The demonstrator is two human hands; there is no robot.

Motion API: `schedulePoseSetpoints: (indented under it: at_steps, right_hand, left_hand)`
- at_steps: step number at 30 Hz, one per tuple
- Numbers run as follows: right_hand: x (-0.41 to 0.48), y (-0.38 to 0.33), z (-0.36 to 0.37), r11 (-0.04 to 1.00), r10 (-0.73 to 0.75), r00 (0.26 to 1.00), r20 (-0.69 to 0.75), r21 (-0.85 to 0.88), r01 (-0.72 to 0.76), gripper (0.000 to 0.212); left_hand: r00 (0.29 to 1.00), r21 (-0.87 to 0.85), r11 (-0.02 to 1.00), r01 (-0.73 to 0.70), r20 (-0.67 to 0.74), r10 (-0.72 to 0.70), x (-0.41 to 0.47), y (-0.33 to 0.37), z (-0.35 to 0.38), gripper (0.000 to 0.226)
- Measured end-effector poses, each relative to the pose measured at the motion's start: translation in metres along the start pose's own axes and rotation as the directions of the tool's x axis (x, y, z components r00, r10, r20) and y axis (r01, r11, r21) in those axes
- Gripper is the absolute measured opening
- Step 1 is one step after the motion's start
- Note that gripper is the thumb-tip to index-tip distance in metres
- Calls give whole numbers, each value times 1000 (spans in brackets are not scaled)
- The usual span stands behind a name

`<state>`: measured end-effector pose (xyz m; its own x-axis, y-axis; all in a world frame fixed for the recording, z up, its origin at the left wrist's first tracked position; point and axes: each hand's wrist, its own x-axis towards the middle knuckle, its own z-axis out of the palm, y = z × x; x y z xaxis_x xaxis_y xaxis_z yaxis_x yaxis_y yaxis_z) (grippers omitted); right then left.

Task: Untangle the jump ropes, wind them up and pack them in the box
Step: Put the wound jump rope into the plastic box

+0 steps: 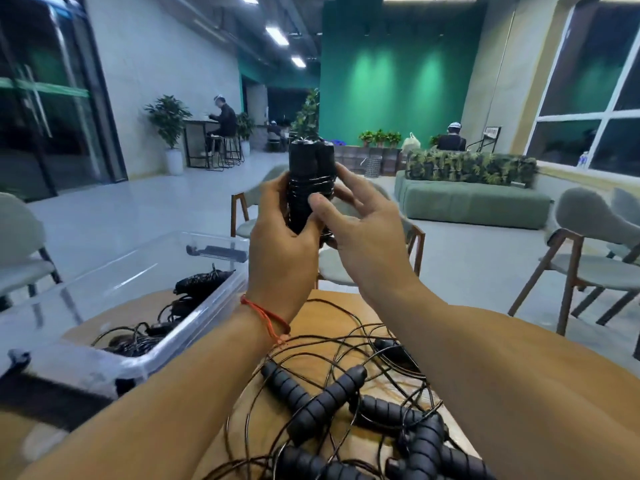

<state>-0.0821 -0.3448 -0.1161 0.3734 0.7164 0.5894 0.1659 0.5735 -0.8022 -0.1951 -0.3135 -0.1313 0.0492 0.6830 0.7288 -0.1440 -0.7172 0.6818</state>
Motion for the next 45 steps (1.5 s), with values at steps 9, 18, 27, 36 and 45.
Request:
schedulePoseSetpoints:
  at_steps: [9,18,27,36,45]
  right_hand:
    - [7,-12,99,952,-48,974,221,-287,112,52]
    - [19,2,194,728,140,900,413,-659,189,46]
    - [52,61,206,465,389,743,545,-812,352,36]
    - [66,75,205,472,740,403,539,-842,260,46]
    - [70,106,212,520,805,227,549,-836,178,50]
  left_hand:
    - [990,338,931,138,-36,-134,27,16,-125,47]
    - [984,615,770,172,-70,-164,30,0,-183,33]
    - [871,781,563,272,50,-489,52,-28,-233,33]
    - [770,927,356,121,139,-623,45,-56,-239,39]
    - [478,934,324,-147,354,-804,89,-85,-234,30]
